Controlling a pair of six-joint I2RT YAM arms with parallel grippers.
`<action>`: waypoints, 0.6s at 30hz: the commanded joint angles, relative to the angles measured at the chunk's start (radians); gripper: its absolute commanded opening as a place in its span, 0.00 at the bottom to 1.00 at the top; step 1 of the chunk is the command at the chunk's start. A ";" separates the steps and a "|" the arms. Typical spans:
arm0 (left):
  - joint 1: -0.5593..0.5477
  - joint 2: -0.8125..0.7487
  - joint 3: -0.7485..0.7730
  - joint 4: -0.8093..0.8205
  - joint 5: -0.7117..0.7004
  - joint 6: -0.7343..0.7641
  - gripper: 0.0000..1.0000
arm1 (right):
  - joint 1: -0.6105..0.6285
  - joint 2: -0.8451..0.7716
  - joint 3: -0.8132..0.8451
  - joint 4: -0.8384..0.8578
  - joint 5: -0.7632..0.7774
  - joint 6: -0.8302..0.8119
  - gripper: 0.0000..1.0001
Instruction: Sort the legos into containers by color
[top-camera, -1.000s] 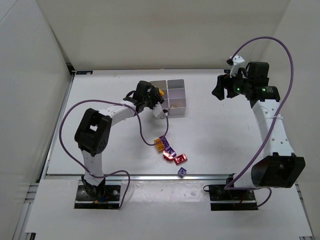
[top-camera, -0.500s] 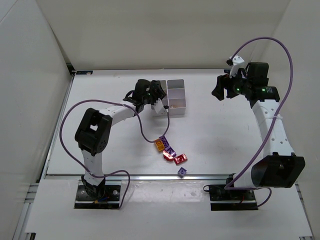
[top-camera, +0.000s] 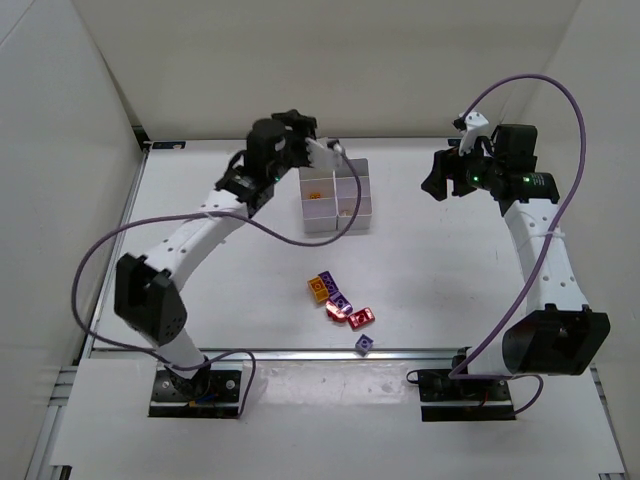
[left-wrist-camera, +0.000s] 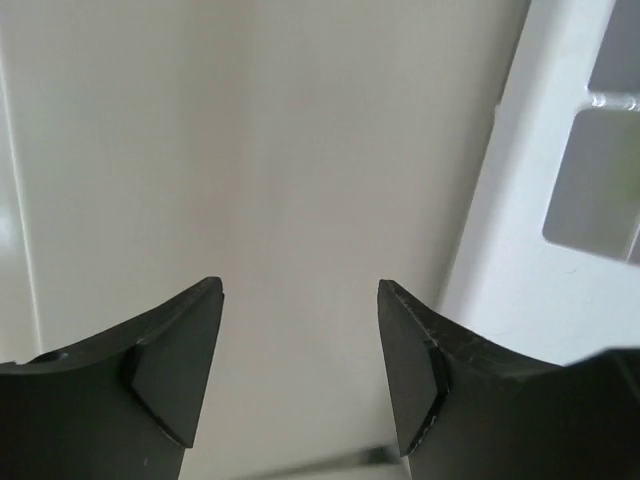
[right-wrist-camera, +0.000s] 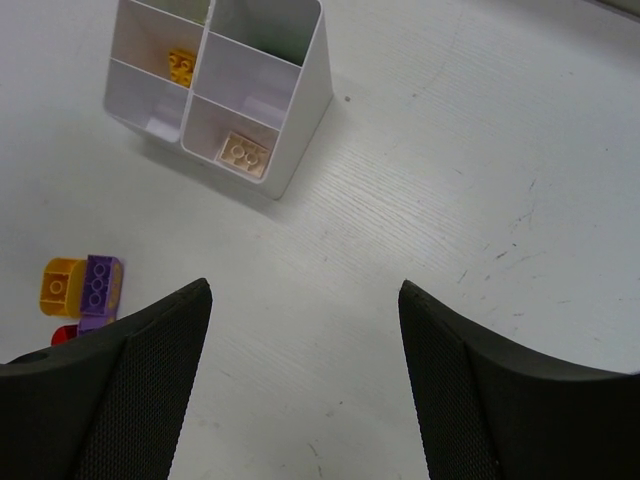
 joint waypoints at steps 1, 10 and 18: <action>0.031 -0.135 0.177 -0.529 -0.011 -0.512 0.73 | -0.005 0.010 0.016 0.036 -0.050 0.038 0.79; 0.279 -0.221 0.152 -1.085 0.973 -0.440 0.86 | -0.005 0.053 0.069 0.005 -0.170 0.031 0.80; 0.204 -0.017 0.317 -1.347 1.059 -0.131 0.85 | -0.005 0.018 0.047 -0.031 -0.133 -0.009 0.80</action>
